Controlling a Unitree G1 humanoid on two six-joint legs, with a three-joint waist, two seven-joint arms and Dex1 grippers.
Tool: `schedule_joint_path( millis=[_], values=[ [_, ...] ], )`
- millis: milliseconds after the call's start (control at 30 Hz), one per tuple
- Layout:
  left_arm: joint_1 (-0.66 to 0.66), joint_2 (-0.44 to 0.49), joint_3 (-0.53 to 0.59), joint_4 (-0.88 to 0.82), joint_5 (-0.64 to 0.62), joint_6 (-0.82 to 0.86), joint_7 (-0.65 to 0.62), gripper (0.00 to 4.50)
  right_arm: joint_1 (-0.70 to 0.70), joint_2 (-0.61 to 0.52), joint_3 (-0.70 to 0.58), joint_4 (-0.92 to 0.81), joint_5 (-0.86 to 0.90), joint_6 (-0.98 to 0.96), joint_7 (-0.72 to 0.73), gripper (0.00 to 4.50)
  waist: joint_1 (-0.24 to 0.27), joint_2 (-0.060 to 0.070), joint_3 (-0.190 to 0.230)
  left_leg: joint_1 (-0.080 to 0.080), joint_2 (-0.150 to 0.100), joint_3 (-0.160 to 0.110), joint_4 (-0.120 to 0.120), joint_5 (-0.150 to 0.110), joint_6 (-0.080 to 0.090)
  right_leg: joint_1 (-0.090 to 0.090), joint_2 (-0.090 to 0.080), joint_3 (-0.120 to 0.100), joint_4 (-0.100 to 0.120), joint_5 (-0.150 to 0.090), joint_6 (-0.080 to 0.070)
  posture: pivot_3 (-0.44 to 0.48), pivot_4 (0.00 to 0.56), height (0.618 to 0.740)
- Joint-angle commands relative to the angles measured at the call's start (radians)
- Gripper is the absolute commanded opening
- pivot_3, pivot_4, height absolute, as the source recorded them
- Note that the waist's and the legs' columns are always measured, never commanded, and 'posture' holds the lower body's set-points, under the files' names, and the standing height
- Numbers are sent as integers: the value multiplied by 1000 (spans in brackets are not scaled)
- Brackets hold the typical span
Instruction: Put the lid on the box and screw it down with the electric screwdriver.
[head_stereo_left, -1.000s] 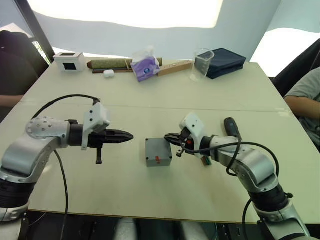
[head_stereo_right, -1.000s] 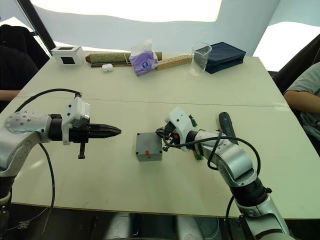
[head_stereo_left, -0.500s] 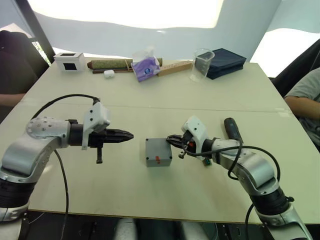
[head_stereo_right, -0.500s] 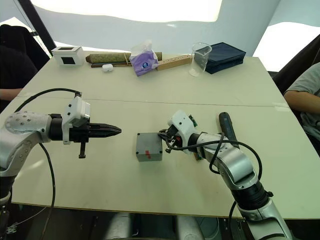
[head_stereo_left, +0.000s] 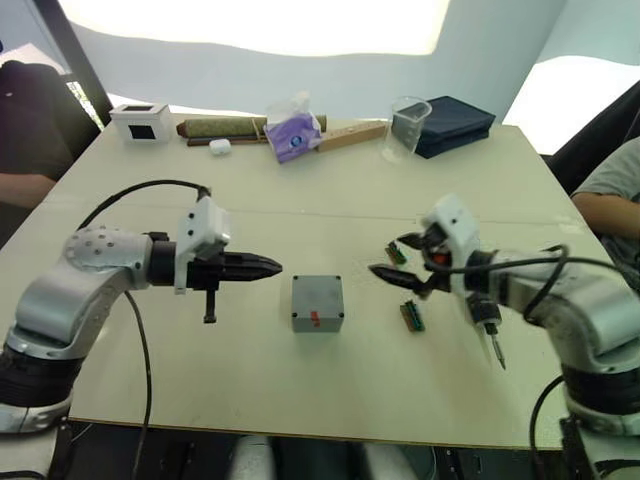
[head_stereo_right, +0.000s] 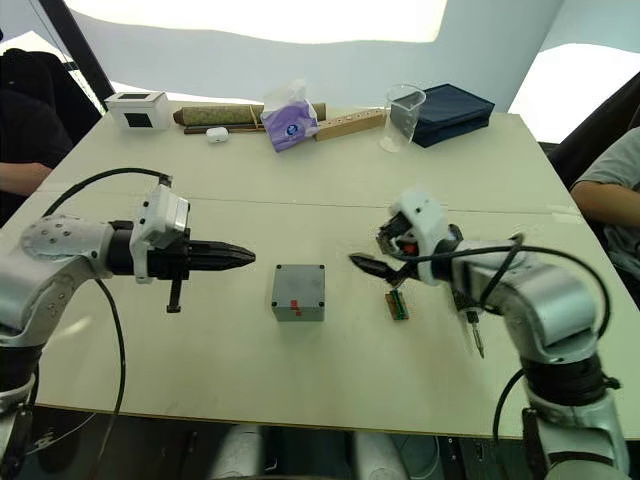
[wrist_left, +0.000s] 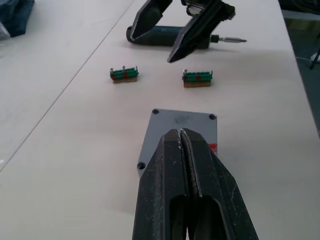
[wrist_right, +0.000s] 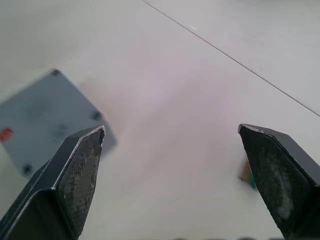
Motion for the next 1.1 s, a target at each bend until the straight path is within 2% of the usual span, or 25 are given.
schedule_joint_path(
  millis=[33,100,167,333,533,667,933,1100],
  values=[
    [-36,-18,-15,-22,-17,-19,-24,0,-84,-194,44,96,-35,119,23,4461,0,2,1,0,0,1,0,0,0,0,0,1,0,0,0,0,150,740],
    [-50,-29,-26,-18,-11,-35,-39,0,-153,-282,119,171,-45,158,55,4461,-1,2,2,0,0,2,0,0,0,-1,-1,1,0,0,0,0,150,740],
    [-66,-42,-38,-10,-6,-47,-45,0,-241,-310,183,264,-46,211,77,4461,-5,2,2,0,0,2,0,0,0,-2,0,2,0,-1,-2,0,150,740],
    [-95,-71,-59,7,12,-70,-50,0,-448,-292,341,485,-51,327,118,4461,-23,3,3,0,0,2,-1,0,0,-2,0,3,0,0,-1,0,150,740],
    [-99,-75,-59,0,17,-78,-45,0,-575,-278,526,706,-58,339,126,4461,-27,2,3,-3,0,3,-1,-1,1,-6,0,3,0,0,0,0,150,740],
    [-87,-77,-49,-24,14,-74,-20,0,-591,-265,652,796,-32,339,138,4461,-26,2,3,-11,0,3,1,0,1,-13,0,3,1,0,0,0,150,740],
    [-46,-66,-34,-73,1,-50,27,0,-575,-242,745,889,30,339,133,4461,-26,3,3,-15,0,3,2,0,1,-17,0,3,1,1,1,0,150,740],
    [-26,-60,-22,-92,-8,-40,48,0,-561,-234,782,875,85,339,112,4461,-26,3,3,-14,0,2,3,0,1,-16,0,2,1,1,1,0,150,740]
  ],
)
